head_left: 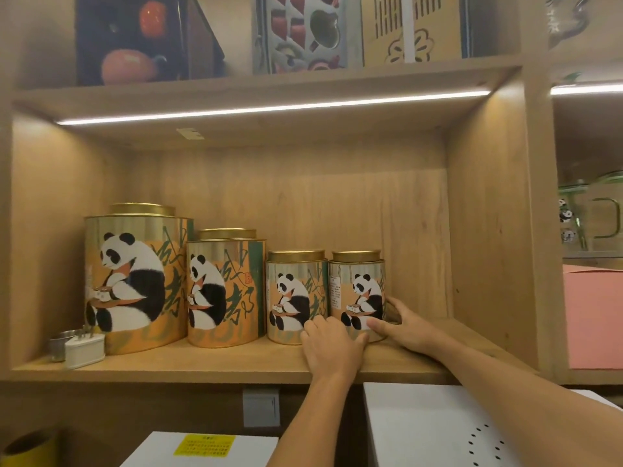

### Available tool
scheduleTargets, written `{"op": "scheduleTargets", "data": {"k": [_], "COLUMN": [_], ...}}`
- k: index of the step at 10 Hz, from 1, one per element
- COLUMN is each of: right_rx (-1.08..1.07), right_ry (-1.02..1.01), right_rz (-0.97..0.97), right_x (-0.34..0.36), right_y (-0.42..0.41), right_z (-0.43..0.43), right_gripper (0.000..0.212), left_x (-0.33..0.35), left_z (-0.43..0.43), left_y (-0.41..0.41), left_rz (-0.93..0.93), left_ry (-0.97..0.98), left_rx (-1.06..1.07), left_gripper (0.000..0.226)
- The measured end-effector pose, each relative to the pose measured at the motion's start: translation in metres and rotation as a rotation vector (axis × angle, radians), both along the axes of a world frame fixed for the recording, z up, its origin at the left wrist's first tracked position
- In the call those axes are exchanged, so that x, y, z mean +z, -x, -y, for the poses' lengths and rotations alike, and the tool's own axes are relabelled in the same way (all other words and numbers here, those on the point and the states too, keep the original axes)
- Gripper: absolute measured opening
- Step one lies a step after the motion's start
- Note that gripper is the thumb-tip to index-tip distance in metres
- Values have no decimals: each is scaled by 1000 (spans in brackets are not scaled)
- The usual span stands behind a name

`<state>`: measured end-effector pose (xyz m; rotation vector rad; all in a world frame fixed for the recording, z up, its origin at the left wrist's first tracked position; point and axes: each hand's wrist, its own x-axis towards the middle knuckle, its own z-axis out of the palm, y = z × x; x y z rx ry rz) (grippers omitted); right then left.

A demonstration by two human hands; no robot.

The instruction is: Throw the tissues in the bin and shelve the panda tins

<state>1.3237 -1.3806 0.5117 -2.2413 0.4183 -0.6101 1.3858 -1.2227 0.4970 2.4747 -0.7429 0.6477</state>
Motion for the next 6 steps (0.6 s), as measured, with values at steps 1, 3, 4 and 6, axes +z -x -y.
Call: {"op": "scheduleTargets", "data": {"k": [1,3,4,6], "right_rx": [18,-67,-84,-42], "right_ry": [-9,127,154,105], "right_rz": [-24,-146,-165,-70], "right_x": [1,-3,-4,-6], "right_y": [0,-2,-4,-5], "right_z": [-1,-1,5,15], "right_gripper": [87,91,98,114], "left_x": [-1,-3,-2,2], "left_z": [0,0,0,-6], "left_y": [0,-2,-1,4], "left_rz": [1,-1,-4,-78], "left_ry": [-4,13,11,33], "left_rx": [-3,-11,-20,-94], "left_gripper": [63,60,59,42]}}
